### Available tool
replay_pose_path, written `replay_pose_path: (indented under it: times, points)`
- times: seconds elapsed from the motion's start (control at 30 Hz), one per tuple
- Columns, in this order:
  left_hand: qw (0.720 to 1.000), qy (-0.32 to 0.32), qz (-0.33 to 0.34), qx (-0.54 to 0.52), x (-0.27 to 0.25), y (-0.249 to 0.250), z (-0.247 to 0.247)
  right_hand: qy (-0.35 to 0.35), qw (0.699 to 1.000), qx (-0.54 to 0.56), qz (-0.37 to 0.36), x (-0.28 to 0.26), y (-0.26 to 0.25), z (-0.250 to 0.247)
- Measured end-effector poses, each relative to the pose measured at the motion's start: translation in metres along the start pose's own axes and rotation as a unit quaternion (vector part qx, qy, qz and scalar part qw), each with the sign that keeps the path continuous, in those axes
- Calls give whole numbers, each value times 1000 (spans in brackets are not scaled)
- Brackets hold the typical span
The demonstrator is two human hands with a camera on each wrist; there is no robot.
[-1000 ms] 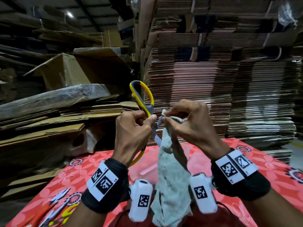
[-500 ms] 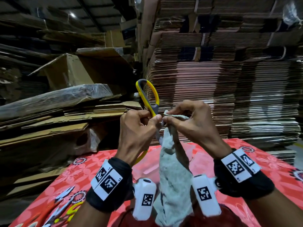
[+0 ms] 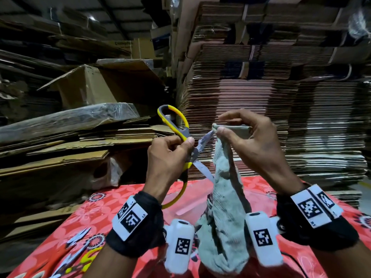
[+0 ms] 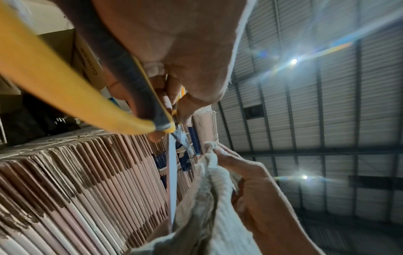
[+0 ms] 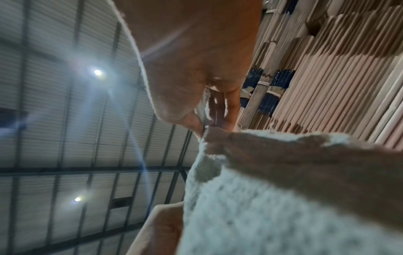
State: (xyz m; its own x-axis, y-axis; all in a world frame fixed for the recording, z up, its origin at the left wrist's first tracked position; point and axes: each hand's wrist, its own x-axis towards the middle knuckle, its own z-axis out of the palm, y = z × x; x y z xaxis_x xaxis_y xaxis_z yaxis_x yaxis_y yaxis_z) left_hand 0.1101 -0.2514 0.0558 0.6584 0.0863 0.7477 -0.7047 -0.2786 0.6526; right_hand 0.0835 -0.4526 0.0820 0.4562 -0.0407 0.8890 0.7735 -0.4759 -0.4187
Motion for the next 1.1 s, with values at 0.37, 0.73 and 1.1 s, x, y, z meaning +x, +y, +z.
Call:
replay_pose_path:
  times: [0.37, 0.73, 1.1]
  points:
    - [999, -24, -28, -10, 2, -6, -3, -57, 992, -34, -109, -10, 12, 23]
    - [999, -31, -15, 7, 3, -9, -3, -71, 991, -28, -105, -7, 21, 19]
    - [1000, -8, -16, -5, 3, -9, 1, 37, 995, -46, -77, -2, 20, 9]
